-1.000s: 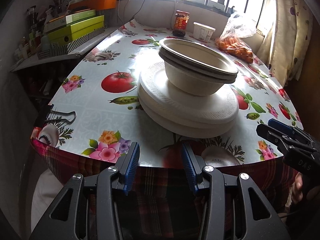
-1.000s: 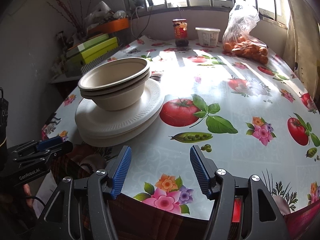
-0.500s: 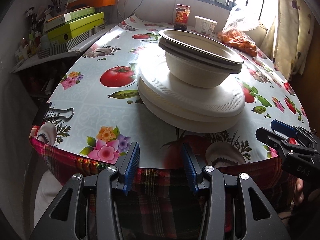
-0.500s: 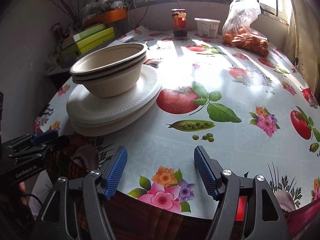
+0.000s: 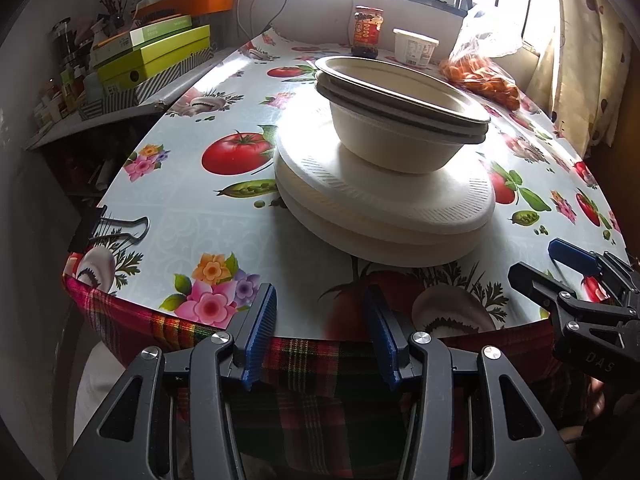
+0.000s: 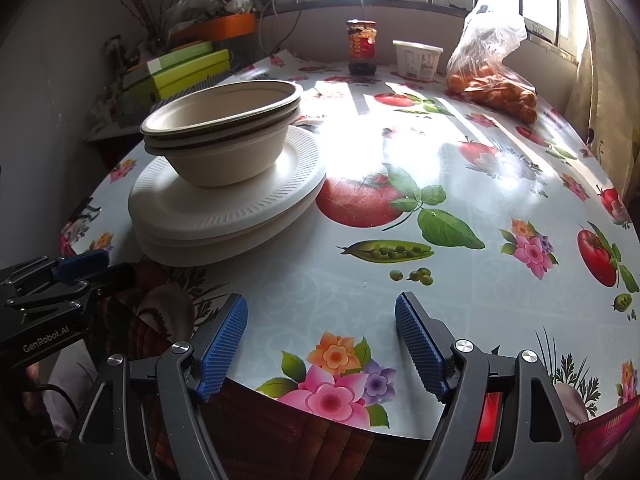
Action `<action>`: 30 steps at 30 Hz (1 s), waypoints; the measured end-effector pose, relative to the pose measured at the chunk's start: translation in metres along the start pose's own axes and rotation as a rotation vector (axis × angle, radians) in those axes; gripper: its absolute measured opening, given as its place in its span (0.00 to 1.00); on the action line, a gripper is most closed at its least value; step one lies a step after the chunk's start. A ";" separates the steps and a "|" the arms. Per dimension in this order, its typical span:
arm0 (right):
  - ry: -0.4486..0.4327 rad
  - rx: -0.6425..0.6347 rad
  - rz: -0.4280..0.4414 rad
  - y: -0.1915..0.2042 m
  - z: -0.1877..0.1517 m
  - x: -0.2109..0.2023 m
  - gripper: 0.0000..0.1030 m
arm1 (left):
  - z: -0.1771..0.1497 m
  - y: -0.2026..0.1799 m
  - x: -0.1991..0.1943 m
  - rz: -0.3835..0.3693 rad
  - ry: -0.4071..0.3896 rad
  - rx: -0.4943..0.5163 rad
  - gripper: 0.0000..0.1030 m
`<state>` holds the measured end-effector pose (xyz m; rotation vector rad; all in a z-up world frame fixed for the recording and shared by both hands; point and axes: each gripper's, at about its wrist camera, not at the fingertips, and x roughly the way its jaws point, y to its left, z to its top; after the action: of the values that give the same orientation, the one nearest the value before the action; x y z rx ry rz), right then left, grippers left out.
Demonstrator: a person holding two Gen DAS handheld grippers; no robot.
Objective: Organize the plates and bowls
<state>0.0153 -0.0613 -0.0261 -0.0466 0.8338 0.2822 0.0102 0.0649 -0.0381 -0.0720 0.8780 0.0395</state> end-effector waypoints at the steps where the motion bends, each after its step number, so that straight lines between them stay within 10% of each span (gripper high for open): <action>1: -0.001 -0.002 -0.001 0.000 0.000 0.000 0.76 | 0.000 0.000 0.000 0.002 0.000 0.002 0.47; 30: -0.002 -0.007 -0.006 0.001 -0.001 0.001 0.79 | 0.000 -0.005 0.001 0.001 -0.001 0.012 0.54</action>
<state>0.0153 -0.0603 -0.0272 -0.0550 0.8305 0.2793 0.0109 0.0604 -0.0389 -0.0603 0.8773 0.0348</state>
